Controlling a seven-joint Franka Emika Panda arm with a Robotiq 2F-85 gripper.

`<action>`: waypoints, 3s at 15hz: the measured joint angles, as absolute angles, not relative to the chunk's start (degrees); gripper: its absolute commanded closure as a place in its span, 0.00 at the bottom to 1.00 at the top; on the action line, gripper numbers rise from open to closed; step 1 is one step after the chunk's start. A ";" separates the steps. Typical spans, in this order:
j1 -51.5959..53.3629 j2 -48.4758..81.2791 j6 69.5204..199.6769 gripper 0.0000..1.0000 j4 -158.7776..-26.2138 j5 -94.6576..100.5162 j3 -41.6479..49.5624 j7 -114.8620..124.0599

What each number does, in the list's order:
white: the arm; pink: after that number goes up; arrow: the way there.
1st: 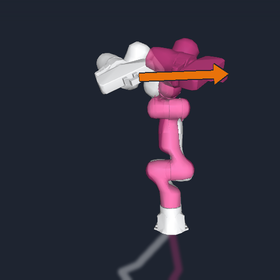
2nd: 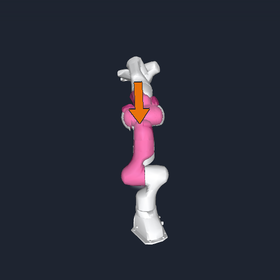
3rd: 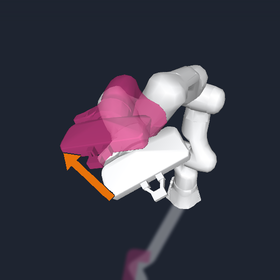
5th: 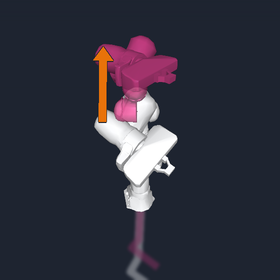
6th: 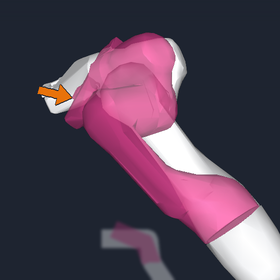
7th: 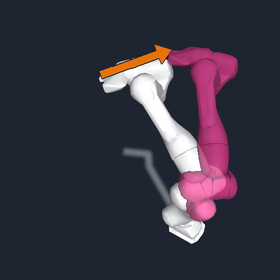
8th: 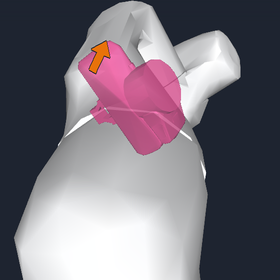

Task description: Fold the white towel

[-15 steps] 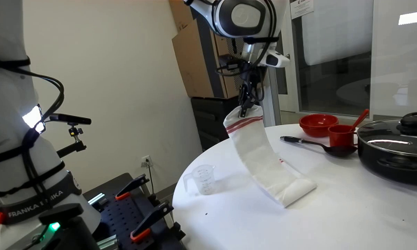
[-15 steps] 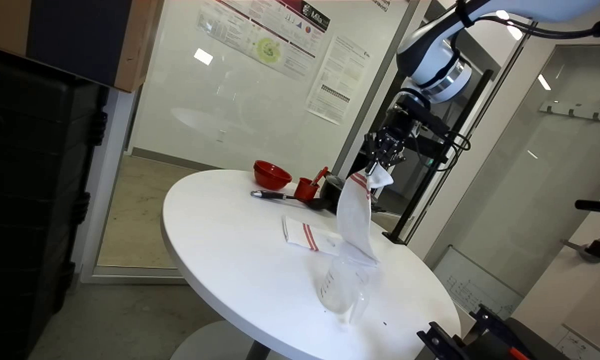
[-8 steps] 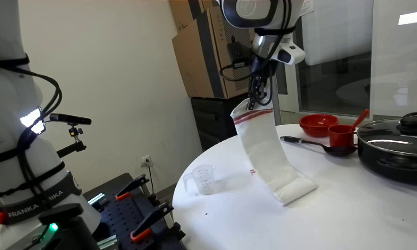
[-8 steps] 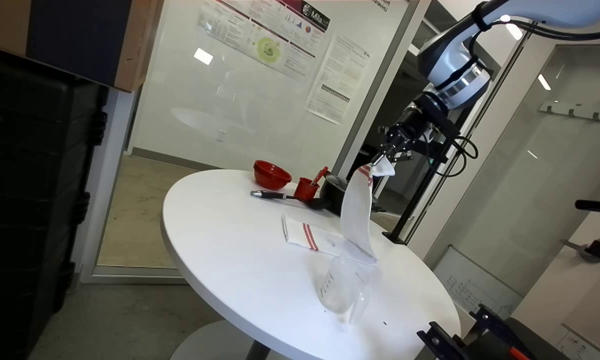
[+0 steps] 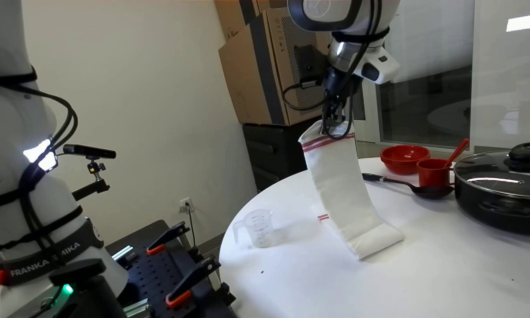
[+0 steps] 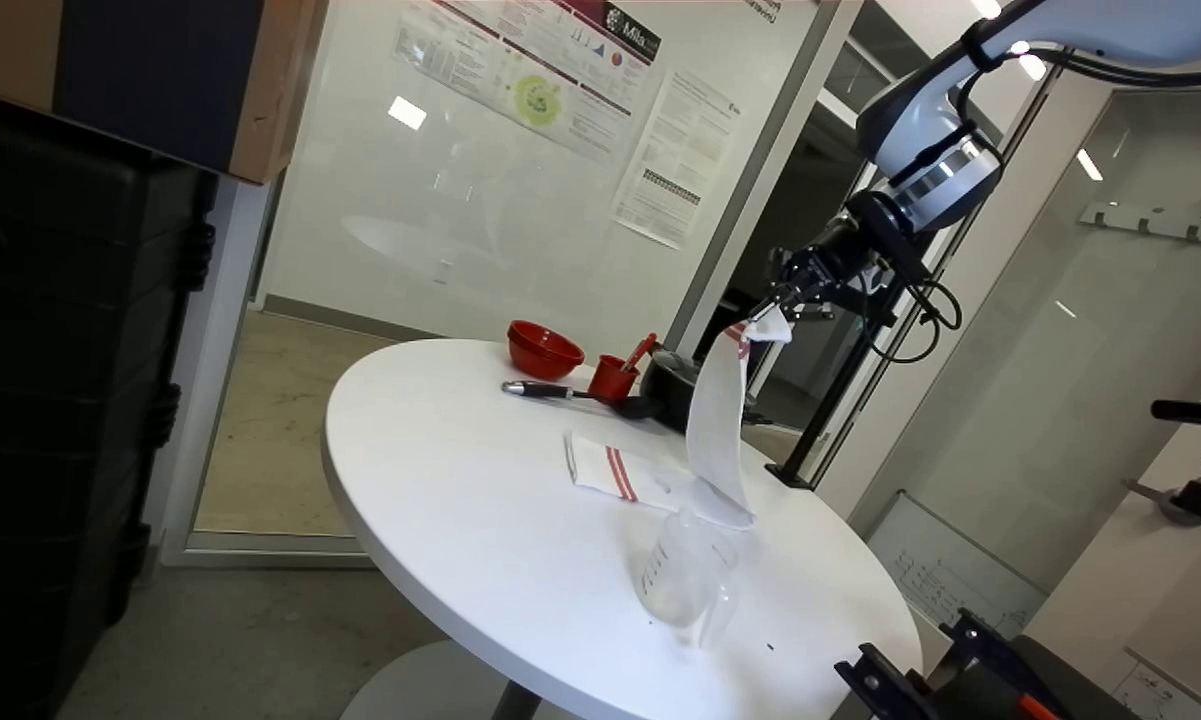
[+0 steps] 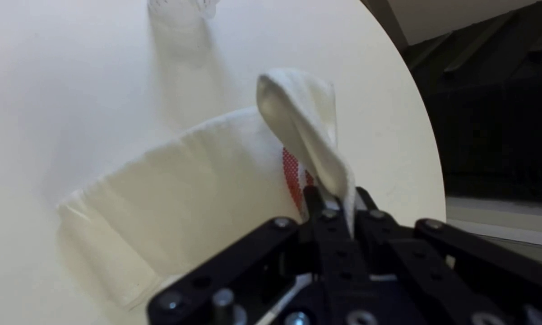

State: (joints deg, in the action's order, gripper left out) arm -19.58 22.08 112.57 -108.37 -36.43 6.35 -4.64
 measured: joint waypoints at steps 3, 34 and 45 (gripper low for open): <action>-19.99 22.04 111.58 0.99 -107.94 -38.31 7.02 -5.65; -15.03 32.32 110.91 0.99 -98.13 -27.80 7.43 8.70; -21.17 33.18 110.67 0.99 -99.10 -25.48 10.74 5.92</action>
